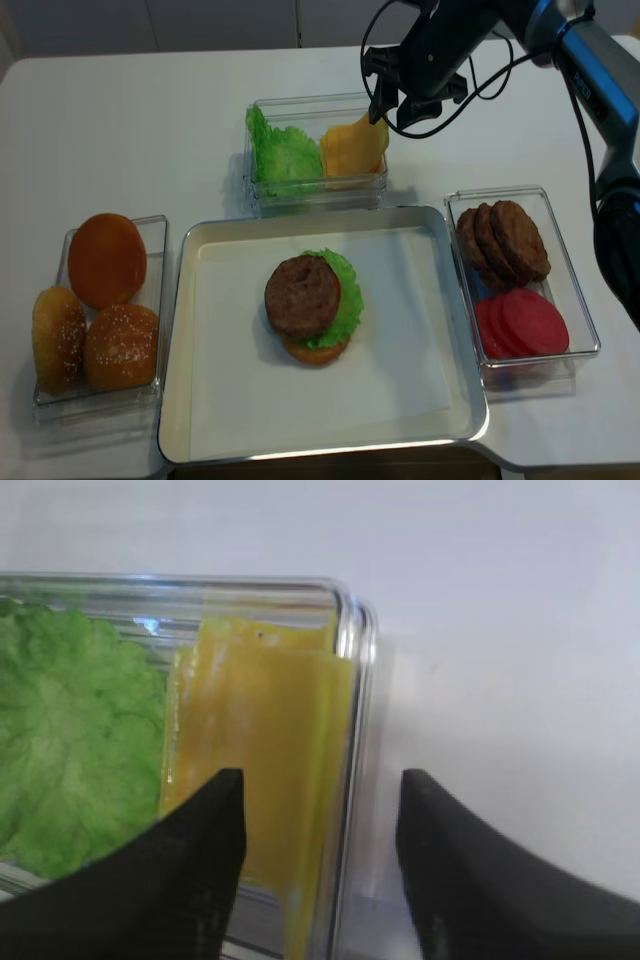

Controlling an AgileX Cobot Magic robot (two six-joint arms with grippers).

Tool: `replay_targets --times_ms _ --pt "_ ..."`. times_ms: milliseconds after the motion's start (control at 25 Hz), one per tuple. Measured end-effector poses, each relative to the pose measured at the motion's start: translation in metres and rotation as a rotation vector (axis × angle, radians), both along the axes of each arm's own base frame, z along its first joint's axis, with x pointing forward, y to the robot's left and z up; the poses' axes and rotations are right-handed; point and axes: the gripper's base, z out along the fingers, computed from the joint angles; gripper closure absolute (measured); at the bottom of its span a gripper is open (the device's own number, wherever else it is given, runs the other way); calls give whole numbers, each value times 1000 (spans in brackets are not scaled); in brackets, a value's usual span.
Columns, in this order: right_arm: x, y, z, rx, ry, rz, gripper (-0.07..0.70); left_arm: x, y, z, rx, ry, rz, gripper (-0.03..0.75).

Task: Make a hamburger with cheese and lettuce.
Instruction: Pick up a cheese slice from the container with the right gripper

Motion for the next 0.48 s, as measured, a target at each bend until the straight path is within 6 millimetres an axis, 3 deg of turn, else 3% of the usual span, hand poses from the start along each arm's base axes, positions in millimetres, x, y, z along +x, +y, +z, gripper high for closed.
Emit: replay_targets --times_ms 480 --pt "1 0 2 5 -17 -5 242 0 0 0 0 0 0 427"
